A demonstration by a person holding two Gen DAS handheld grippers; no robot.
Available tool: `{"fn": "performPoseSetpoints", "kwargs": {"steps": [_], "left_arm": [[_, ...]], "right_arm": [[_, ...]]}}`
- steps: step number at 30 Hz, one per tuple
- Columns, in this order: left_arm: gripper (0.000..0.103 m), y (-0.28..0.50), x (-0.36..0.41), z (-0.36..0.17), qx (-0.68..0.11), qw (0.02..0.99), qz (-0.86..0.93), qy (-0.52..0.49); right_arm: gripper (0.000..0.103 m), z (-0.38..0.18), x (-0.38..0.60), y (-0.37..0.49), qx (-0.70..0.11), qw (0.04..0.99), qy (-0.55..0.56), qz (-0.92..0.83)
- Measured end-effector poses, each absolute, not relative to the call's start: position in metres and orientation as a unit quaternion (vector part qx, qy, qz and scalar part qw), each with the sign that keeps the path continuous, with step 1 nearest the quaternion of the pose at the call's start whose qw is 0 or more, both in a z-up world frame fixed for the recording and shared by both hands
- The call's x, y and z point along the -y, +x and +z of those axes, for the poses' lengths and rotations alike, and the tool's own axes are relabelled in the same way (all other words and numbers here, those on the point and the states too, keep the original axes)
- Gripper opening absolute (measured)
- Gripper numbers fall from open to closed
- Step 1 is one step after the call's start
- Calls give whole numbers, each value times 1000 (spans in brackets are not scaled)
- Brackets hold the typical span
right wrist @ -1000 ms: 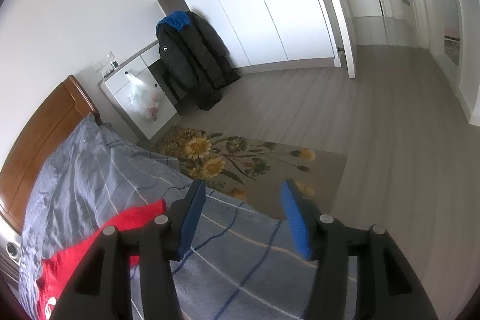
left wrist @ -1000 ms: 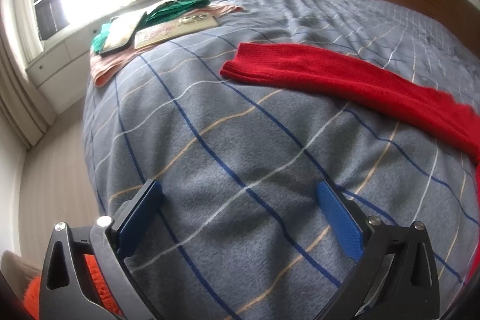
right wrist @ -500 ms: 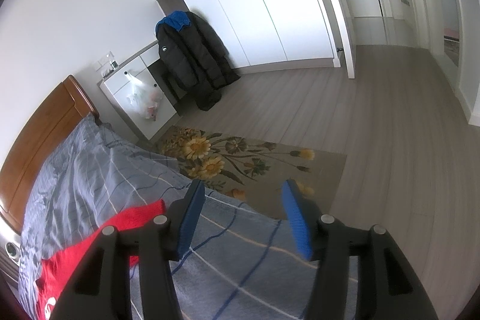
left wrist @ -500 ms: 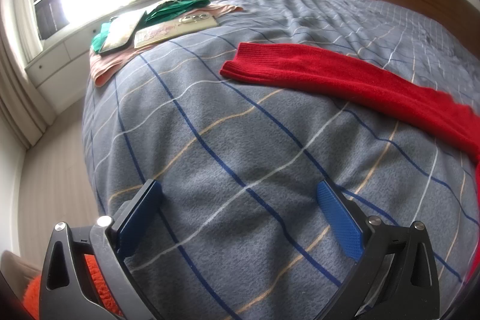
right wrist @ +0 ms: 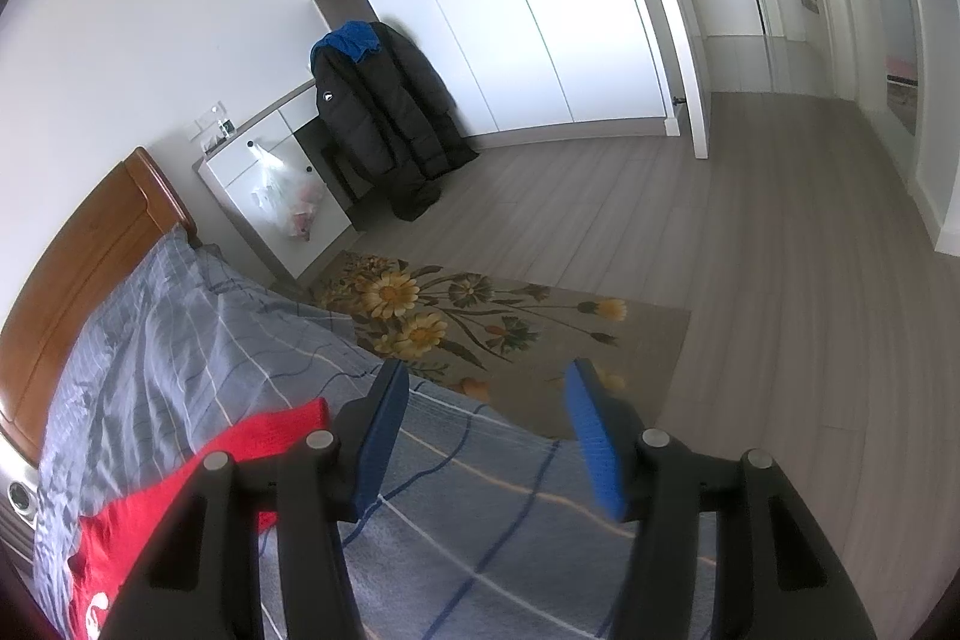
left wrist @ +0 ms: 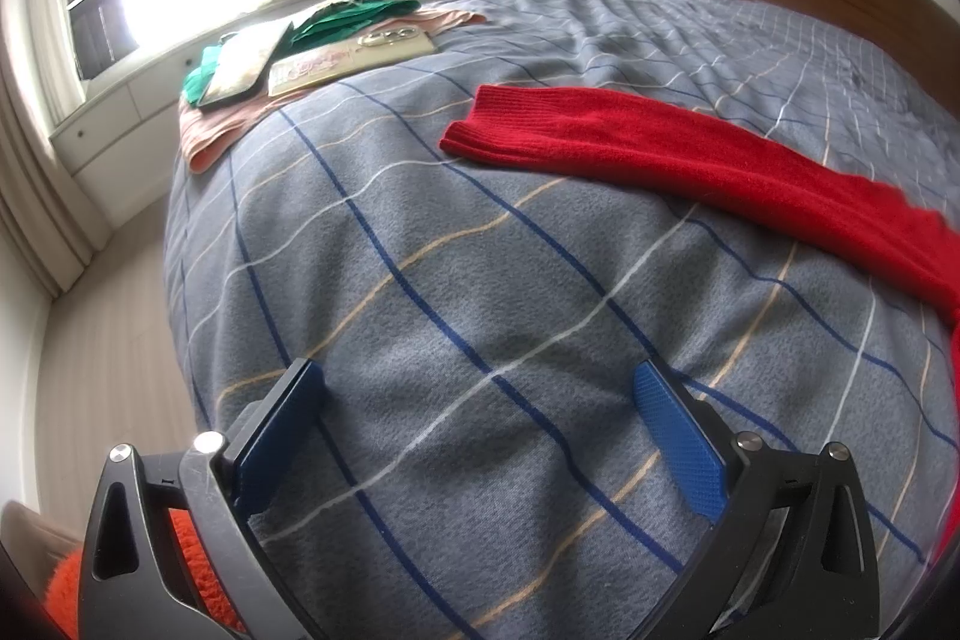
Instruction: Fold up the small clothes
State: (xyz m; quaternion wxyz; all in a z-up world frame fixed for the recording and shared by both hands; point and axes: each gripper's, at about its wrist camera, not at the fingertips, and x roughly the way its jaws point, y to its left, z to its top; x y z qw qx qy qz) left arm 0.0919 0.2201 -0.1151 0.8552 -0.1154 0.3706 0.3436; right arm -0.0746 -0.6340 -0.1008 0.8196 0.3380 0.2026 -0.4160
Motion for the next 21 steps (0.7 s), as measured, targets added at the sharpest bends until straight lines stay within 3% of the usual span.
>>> {"fn": "performPoseSetpoints", "kwargs": {"steps": [21], "left_arm": [[103,91,-220,-115,-370,855,344,-115]], "right_arm": [[55,-101,633,-73,-203,820,336,-416]]}}
